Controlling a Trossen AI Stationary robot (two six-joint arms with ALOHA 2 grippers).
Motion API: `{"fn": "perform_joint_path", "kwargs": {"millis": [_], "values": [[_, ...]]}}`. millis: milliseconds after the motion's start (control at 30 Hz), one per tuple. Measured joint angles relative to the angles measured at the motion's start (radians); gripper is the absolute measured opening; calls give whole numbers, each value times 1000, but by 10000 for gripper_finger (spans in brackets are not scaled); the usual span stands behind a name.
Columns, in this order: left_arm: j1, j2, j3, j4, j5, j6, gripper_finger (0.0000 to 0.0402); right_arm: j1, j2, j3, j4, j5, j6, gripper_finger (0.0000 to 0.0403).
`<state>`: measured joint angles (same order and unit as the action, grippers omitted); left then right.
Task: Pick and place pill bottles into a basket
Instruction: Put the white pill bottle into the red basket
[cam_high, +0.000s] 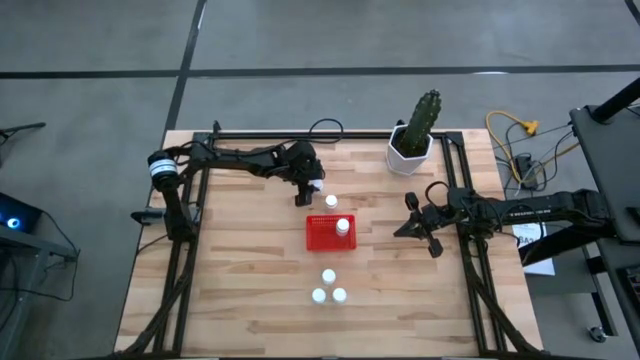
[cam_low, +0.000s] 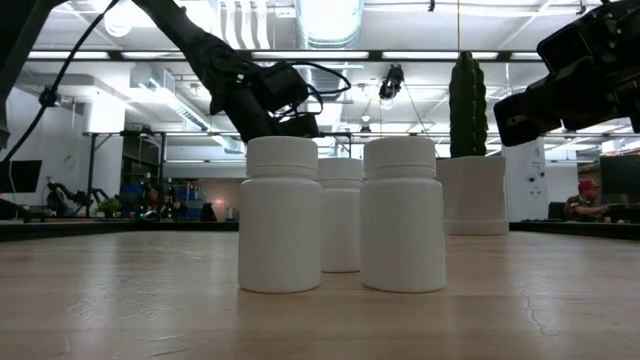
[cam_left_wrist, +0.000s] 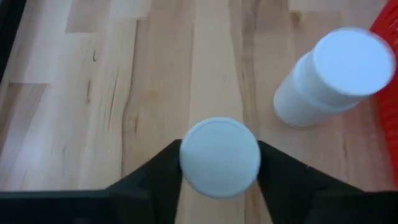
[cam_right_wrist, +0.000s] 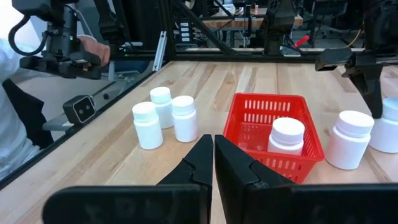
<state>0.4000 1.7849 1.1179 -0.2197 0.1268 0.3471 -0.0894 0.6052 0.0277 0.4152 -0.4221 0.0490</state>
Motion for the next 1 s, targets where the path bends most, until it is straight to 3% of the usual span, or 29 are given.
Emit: {"fn": "perform_joint_path", "kwargs": {"millis": [333,600,900,1000], "values": [[0,-22,0,-36,-5,9,139,0,0,0,0,0,0,9],[-6,-162,39,-198,2,2,139,0,0,-1,1,2,0,8],[-62,-318,40,-207,241,-1,139,0,0,-1,2,3,3,8],[-107,-329,39,-207,263,0,139,0,0,-1,2,3,-4,8]]}}
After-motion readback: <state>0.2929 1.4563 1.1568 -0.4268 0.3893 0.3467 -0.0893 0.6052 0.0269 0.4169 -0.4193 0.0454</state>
